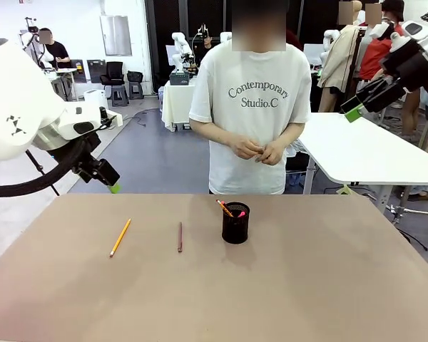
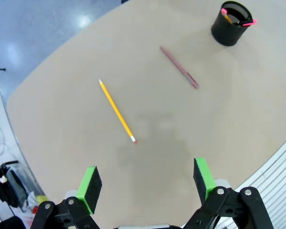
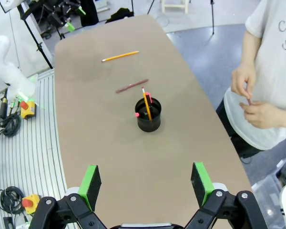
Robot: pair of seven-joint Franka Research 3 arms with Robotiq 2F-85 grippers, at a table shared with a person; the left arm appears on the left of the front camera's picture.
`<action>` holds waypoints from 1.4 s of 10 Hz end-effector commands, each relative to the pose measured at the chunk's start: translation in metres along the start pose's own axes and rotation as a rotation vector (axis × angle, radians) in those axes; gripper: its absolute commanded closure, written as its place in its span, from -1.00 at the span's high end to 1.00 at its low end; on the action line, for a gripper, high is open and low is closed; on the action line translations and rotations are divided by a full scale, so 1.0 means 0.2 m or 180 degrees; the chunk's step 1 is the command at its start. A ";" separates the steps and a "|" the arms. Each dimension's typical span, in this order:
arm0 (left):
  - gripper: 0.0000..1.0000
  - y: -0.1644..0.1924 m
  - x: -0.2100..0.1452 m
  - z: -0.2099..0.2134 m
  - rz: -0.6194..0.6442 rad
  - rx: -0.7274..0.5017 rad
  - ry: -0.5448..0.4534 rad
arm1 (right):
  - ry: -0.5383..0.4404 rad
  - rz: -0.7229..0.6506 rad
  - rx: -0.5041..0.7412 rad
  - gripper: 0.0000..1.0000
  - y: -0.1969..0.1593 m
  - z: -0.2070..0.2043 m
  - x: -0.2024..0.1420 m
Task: Place the pens into the pen holder.
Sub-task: Pick up a writing instrument from the table and place it into the Pen holder.
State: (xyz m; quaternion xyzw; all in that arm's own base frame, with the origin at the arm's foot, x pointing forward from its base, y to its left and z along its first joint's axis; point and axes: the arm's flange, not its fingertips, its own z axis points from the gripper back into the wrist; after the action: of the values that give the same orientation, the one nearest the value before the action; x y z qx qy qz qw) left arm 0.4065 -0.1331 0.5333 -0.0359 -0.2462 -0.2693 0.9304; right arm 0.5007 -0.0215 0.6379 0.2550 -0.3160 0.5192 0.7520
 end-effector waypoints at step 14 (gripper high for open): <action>1.00 0.46 0.15 -0.74 0.1104 0.0379 0.0916 | 0.0000 -0.0002 0.0008 1.00 0.01 0.00 0.00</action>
State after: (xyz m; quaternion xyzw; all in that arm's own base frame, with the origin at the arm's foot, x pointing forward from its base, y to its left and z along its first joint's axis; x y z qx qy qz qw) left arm 0.5376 -0.1035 0.4168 0.0368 -0.1267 -0.0898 0.9872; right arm 0.5009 -0.0215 0.6376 0.2552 -0.3158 0.5191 0.7521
